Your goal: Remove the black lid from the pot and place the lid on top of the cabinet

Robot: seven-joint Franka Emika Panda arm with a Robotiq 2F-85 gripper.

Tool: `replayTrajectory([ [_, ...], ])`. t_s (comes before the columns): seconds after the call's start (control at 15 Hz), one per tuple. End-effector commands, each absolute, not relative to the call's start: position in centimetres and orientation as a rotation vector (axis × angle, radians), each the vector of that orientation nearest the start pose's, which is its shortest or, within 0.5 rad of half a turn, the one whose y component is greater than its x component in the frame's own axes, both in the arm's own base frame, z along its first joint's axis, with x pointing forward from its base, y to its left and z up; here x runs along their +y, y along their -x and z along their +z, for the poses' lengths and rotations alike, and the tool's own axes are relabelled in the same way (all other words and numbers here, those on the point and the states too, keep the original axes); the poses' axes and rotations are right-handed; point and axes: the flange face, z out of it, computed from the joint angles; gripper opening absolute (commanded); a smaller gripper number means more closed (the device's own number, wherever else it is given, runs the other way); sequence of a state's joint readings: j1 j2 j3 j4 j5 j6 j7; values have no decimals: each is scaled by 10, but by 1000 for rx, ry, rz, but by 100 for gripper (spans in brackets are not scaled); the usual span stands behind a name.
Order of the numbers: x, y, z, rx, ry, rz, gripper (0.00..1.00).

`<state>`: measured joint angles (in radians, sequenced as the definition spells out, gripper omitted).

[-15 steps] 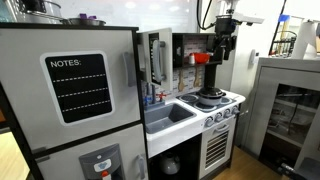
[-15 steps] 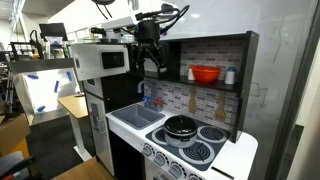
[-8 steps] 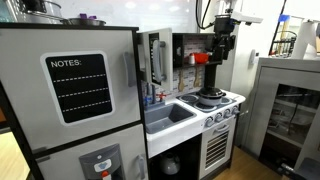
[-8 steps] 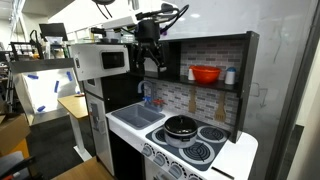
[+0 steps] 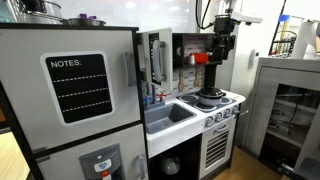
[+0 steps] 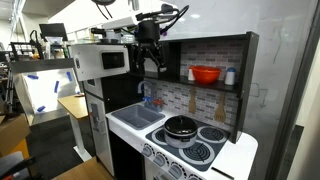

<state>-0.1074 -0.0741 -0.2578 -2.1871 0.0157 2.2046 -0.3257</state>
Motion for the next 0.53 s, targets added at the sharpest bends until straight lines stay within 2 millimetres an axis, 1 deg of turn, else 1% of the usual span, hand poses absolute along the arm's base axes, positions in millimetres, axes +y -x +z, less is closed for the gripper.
replayTrajectory([
  [0.0,-189,-493,428,76,3137,-147,100],
  [0.2,-189,-493,428,76,3137,-147,100],
  [0.47,-197,-492,424,67,3134,-150,100],
])
